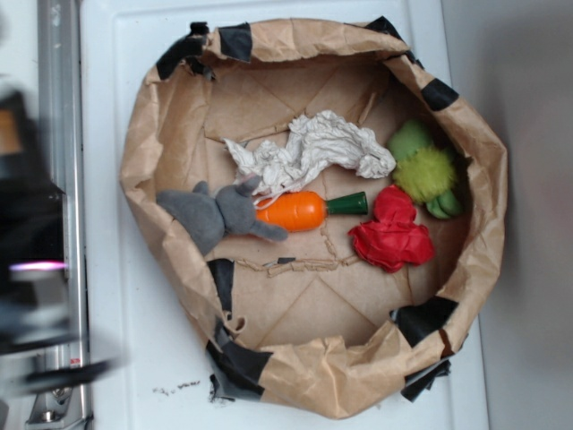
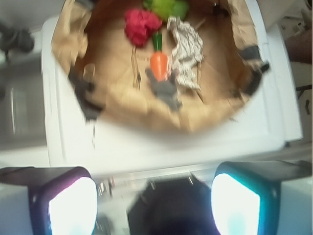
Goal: Grab the gray animal.
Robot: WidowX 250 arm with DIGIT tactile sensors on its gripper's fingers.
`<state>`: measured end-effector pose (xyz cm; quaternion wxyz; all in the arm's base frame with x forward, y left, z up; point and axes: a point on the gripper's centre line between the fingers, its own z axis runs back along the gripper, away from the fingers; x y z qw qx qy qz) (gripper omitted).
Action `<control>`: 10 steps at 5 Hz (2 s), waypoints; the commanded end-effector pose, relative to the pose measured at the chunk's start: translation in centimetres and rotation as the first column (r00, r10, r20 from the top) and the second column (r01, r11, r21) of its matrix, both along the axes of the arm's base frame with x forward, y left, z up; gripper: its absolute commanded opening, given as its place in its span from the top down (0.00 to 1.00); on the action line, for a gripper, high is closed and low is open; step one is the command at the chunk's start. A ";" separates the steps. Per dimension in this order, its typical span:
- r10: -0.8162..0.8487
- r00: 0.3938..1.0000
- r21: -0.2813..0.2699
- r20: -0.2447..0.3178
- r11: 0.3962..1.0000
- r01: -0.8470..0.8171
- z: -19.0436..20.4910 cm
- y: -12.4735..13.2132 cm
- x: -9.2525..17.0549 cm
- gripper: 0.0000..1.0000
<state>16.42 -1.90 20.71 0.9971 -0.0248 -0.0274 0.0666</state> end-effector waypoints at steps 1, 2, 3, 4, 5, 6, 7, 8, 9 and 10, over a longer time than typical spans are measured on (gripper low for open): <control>0.058 0.997 0.045 -0.052 0.997 -0.055 -8.6 3.0 8.3 0.00; 0.007 0.997 0.081 -0.082 0.997 0.000 -12.1 4.3 7.3 0.00; -0.129 0.974 0.039 -0.185 0.990 0.138 -15.6 3.5 4.5 0.00; -0.165 0.967 0.038 -0.192 0.984 0.176 -17.4 2.4 2.6 0.00; -0.157 0.978 0.009 -0.139 0.987 0.160 -19.7 2.5 3.5 1.00; -0.143 0.984 0.029 -0.111 0.989 0.147 -18.5 2.7 5.3 1.00; -0.170 0.985 0.010 0.004 0.985 0.170 -13.3 1.4 7.0 1.00; -0.144 0.982 -0.004 0.120 0.989 0.146 -8.0 1.5 7.6 1.00; -0.138 0.980 -0.012 0.141 0.990 0.141 -3.0 1.9 8.1 1.00; -0.128 0.983 -0.012 0.132 0.991 0.131 2.0 1.6 8.0 1.00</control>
